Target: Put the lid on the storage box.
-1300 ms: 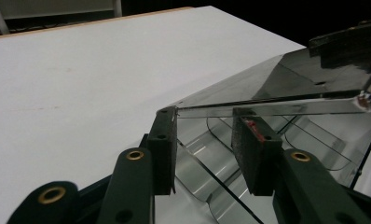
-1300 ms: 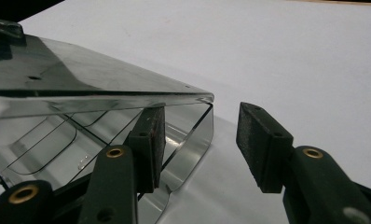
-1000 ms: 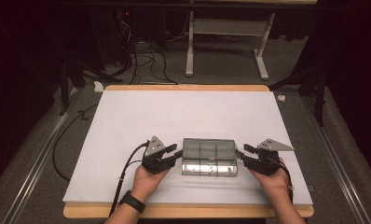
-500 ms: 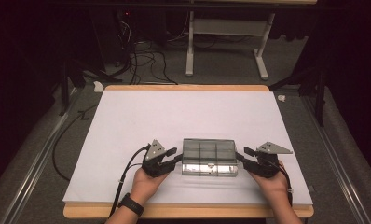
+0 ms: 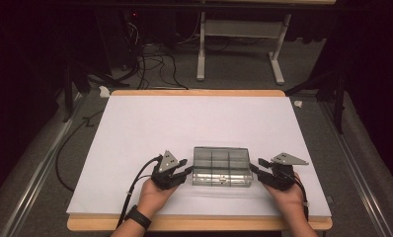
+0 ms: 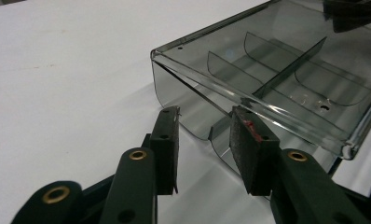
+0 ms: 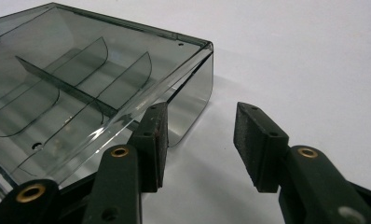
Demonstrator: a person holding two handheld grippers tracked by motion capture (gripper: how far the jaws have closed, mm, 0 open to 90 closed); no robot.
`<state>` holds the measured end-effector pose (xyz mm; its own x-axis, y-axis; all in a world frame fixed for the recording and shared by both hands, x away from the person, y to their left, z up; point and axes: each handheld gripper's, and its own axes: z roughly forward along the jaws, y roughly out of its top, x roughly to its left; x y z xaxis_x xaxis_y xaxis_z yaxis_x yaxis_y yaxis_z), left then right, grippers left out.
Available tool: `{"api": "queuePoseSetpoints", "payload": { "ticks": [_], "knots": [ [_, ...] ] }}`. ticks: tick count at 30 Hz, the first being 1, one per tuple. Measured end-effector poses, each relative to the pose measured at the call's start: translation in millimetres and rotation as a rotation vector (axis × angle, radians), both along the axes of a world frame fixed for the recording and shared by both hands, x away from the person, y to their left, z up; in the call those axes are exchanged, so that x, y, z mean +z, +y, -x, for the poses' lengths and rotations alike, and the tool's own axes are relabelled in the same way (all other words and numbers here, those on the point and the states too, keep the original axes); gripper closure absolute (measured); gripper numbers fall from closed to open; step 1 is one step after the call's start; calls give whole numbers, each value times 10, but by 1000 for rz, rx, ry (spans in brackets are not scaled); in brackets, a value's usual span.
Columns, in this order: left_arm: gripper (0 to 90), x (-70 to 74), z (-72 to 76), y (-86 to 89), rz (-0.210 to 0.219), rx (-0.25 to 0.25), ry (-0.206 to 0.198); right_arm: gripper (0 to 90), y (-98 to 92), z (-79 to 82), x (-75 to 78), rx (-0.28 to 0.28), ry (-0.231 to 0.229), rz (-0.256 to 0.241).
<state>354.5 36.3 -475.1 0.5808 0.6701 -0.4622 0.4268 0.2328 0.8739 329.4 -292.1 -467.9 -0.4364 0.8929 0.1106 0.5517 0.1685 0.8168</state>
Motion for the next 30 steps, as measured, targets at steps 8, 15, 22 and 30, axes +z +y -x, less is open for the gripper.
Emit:
{"api": "queuePoseSetpoints", "payload": {
  "ticks": [8, 15, 22, 30],
  "knots": [
    [633, -45, -2, 8, -29, 7, 7, 557, -7, 9, -41, -5, 10, -2],
    [620, -53, -28, 39, -33, 15, 20, 548, -18, 16, -44, -7, 10, -8],
    [581, -12, -118, 222, -19, 63, 24, 524, -70, 9, -3, -19, -8, -12],
    [475, 7, -331, 756, -14, 179, 46, 473, -228, -76, 24, -72, -21, 49]
  ]
}}
